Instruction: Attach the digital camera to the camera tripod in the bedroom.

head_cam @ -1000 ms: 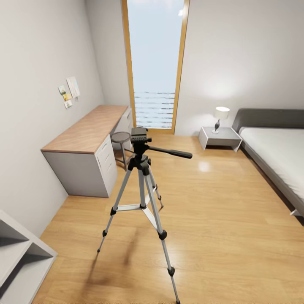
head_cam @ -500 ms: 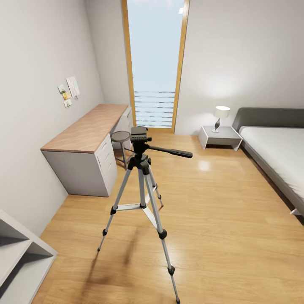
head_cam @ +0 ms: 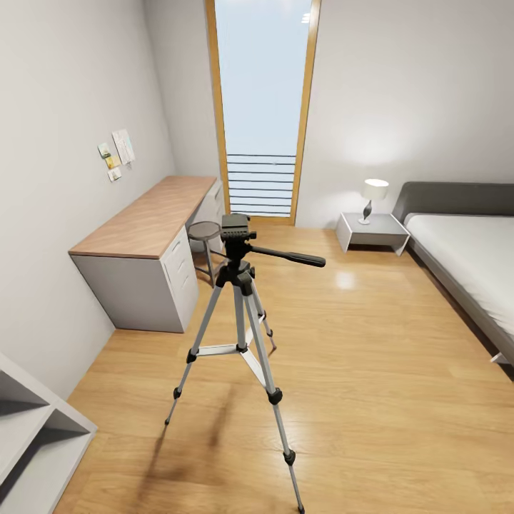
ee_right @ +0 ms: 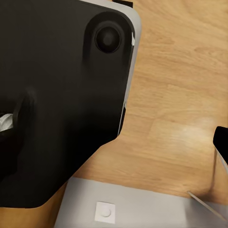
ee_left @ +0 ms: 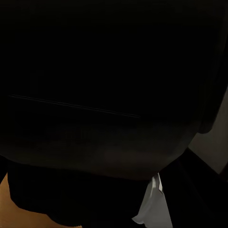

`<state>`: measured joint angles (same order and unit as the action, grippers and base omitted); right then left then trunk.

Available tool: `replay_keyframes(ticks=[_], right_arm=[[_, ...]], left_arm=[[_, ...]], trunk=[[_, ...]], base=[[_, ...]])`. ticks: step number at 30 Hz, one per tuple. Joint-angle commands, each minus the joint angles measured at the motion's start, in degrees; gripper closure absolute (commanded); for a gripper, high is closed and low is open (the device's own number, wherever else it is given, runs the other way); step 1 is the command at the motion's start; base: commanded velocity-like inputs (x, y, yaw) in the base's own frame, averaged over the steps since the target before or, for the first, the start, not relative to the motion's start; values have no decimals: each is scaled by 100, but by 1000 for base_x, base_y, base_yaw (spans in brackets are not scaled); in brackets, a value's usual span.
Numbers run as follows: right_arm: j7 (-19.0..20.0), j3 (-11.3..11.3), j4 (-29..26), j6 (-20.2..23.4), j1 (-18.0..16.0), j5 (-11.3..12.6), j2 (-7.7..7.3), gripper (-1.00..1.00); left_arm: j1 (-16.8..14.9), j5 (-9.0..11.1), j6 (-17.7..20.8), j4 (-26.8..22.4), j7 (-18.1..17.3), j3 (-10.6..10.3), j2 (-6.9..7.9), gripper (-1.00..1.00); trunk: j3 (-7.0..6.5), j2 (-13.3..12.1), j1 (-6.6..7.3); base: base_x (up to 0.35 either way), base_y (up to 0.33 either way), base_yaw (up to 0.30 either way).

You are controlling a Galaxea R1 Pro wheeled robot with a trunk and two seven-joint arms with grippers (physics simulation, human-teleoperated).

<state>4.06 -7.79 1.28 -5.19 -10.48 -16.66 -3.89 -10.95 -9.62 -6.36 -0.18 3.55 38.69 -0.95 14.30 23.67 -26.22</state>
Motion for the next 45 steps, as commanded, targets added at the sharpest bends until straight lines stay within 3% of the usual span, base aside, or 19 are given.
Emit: replay_keyframes(ticks=[1, 16, 19, 20, 22, 23, 25, 26, 28, 29, 32, 35, 36, 42, 43, 45], right_arm=[[15, -49, 13, -28, -6, -47, 1, -100], [1, -78, -95, -18, -6, -36, -35, -100], [93, -76, -1072, 370, 17, -49, -68, -100], [346, -85, -2199, 1233, 27, -31, -106, -100], [574, -92, -2874, 1792, 31, -7, -118, -100], [855, -105, -3586, 2381, 36, 13, -123, -100], [1160, -113, -4280, 2960, 27, 26, -124, -100], [1454, -118, -4922, 3499, 13, 31, -115, -100], [1707, -119, -5496, 3962, -10, 36, -102, -100], [1983, -109, -6204, 4507, -132, 42, -87, -100], [2175, -99, -6821, 4979, -521, 50, -66, -100], [2242, -95, -7039, 5257, -972, 60, -6, -100], [2270, -94, -7115, 5470, -1334, 65, 63, -100], [2381, -90, -7193, 6458, -2614, 73, 237, -100], [2542, -87, -7207, 6519, -3075, 70, 272, -100], [2799, -83, -7231, 6519, -3429, 68, 302, -100]], left_arm=[[-3, -67, -15, 1, 23, 42, -2, 100], [-3, -75, -15, 9, 23, 33, -19, 100], [-3, -76, -15, 9, 23, 33, -18, 100], [-3, -76, -15, 9, 23, 33, -19, 100], [-3, -76, -15, 9, 23, 33, -18, 100], [-3, -76, -13, 9, 23, 33, -18, 100], [-3, -77, -12, 9, 23, 31, -19, 100], [-3, -80, -12, 9, 23, 29, -19, 100], [-3, -81, -13, 9, 23, 27, -24, 100], [-3, -92, -11, 9, 23, 26, -41, 100], [-3, -119, -8, 9, 21, 25, -54, 100], [-3, -132, -4, 9, 18, 21, -63, 100], [-3, -140, -1, 9, 16, 21, -74, 100], [-3, -160, 2, 9, 3, 16, -118, 100], [-3, -168, 7, 9, -7, 16, -126, 100], [-3, -174, 9, 9, -20, 17, -130, 100]], trunk=[[9, 10, -3], [9, 10, -3], [9, 10, -3], [9, 10, -3], [9, 10, -3], [9, 10, -3], [9, 10, -3], [9, 10, -3], [9, 10, -3], [9, 10, -3], [9, 10, -3], [9, 10, -3], [9, 10, -3], [9, 10, -3], [9, 10, -3], [9, 10, -3]], base=[[0, 0, 0], [0, 0, 0], [0, 0, 0], [0, 0, 0], [0, 0, 0], [0, 0, 0], [0, 0, 0], [0, 0, 0], [0, 0, 0], [0, 0, 0], [0, 0, 0], [0, 0, 0], [0, 0, 0], [0, 0, 0], [0, 0, 0], [0, 0, 0]])
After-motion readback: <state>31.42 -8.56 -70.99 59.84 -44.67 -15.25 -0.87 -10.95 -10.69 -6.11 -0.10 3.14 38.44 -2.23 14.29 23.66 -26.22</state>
